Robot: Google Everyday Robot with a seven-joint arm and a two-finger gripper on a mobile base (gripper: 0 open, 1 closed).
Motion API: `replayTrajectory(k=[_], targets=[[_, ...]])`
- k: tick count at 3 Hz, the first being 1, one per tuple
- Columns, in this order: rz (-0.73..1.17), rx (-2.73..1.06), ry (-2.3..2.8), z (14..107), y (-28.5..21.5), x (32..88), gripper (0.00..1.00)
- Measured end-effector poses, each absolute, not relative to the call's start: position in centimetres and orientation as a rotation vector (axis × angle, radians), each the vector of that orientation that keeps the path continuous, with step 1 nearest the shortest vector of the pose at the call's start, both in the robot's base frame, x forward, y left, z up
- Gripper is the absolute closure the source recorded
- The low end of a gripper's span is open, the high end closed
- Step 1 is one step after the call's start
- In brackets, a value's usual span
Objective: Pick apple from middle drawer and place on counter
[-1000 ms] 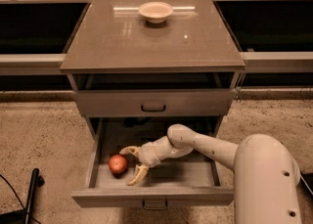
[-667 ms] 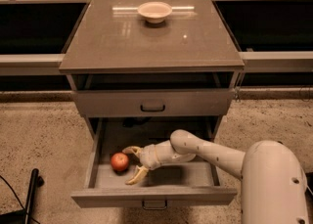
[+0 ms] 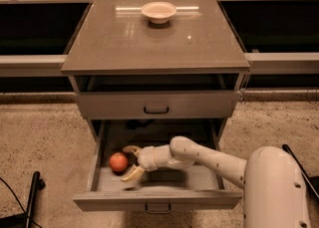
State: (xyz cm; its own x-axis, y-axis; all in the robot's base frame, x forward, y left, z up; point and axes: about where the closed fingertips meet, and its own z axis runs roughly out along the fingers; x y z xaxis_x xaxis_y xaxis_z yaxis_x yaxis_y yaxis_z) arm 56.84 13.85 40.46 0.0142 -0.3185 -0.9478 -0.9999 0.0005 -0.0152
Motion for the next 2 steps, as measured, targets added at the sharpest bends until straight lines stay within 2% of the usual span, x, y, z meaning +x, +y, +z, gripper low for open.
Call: replayTrajectory(k=[1,2], targets=[[1.039,-1.401,1.429,40.6,15.4,58.1,0.23],[1.068,-1.403,1.435,40.1,17.7,59.3,0.36]])
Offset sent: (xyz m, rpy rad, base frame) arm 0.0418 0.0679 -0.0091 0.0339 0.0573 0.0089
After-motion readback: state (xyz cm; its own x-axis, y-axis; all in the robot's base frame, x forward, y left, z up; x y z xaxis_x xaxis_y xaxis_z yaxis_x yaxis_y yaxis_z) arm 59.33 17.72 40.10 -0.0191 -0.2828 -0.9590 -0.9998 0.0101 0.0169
